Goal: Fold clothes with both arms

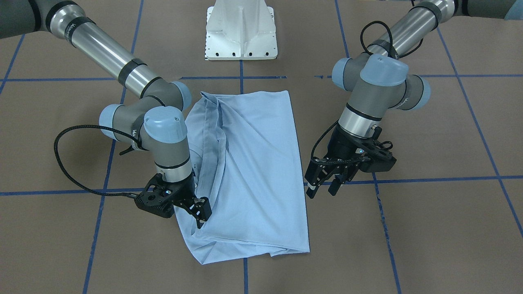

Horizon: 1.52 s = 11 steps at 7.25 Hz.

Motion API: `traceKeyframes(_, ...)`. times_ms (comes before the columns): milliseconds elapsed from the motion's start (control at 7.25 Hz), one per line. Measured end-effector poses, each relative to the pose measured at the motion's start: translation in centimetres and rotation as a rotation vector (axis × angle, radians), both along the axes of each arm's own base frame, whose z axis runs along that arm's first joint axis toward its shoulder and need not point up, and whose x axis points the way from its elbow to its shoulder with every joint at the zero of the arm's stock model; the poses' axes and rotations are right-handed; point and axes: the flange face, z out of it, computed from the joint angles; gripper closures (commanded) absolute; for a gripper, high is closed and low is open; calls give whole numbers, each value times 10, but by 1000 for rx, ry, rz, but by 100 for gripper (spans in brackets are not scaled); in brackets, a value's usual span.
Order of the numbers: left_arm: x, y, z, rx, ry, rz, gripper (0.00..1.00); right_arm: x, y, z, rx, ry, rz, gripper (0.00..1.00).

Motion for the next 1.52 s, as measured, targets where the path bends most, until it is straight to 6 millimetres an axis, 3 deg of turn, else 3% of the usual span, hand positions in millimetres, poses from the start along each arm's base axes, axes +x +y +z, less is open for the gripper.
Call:
traceKeyframes(276,0,0,1,0,-2,-2,24,-4,-20,-14,-15,-3,-2,27)
traceKeyframes(690,0,0,2,2,-6,-13,24,-9,-19,-17,-30,-12,-24,30)
traceKeyframes(828,0,0,2,2,-6,-15,24,-12,-17,-14,-33,-11,-29,36)
traceKeyframes(966,0,-1,2,2,-6,-16,24,-14,-15,-13,-35,-9,-33,58)
traceKeyframes(1103,0,-1,1,3,-5,-16,24,-15,-14,-12,-36,-9,-35,98)
traceKeyframes(1517,0,0,1,3,-6,-15,24,-16,-13,-11,-38,-11,-48,100)
